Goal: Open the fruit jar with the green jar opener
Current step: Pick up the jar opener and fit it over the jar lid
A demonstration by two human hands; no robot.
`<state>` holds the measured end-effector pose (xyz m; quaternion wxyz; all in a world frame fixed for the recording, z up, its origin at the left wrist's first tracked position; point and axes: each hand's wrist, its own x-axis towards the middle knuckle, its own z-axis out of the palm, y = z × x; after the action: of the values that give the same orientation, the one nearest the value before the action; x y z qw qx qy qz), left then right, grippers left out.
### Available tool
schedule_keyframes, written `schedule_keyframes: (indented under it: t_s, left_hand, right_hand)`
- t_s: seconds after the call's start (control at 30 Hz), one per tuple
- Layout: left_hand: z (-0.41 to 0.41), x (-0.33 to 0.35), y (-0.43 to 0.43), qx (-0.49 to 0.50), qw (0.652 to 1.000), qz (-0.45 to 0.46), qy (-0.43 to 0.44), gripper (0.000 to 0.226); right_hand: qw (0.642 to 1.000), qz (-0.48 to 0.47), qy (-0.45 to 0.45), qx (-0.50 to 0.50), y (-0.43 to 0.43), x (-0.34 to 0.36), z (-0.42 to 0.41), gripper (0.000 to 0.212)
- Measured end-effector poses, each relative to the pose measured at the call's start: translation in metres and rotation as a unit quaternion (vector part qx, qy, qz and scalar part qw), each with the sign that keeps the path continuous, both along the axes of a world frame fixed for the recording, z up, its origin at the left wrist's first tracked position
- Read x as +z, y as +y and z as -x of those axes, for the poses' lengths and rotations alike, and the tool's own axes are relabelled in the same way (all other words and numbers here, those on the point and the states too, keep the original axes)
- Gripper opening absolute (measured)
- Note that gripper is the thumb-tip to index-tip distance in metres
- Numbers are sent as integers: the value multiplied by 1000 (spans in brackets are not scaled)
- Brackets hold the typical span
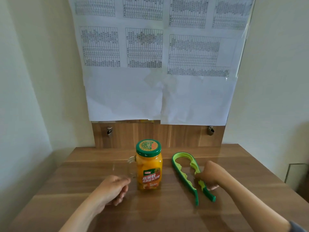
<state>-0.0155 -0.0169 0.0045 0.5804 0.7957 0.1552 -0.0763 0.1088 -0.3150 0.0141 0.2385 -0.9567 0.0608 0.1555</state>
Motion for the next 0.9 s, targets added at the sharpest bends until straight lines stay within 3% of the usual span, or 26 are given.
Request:
schedule_keyframes:
  t_s: [0.23, 0.47, 0.63, 0.73, 0.9]
  left_hand:
    - [3, 2, -4, -52, 998, -15, -15, 40]
    - [6, 7, -9, -106, 994, -10, -7, 38]
    - [8, 9, -16, -127, 992, -15, -7, 37]
    - [7, 12, -22, -144, 990, -10, -11, 37]
    - [6, 18, -39, -181, 983, 15, -28, 39]
  right_hand:
    - [970, -234, -48, -40, -2, 6, 2, 21]
    - [885, -448, 57, -113, 1, 15, 9, 13]
    - [878, -472, 35, -68, 7, 19, 14, 16]
    - [889, -457, -19, -9, 12, 24, 22, 14]
    - [899, -423, -108, 23, 23, 35, 39, 28]
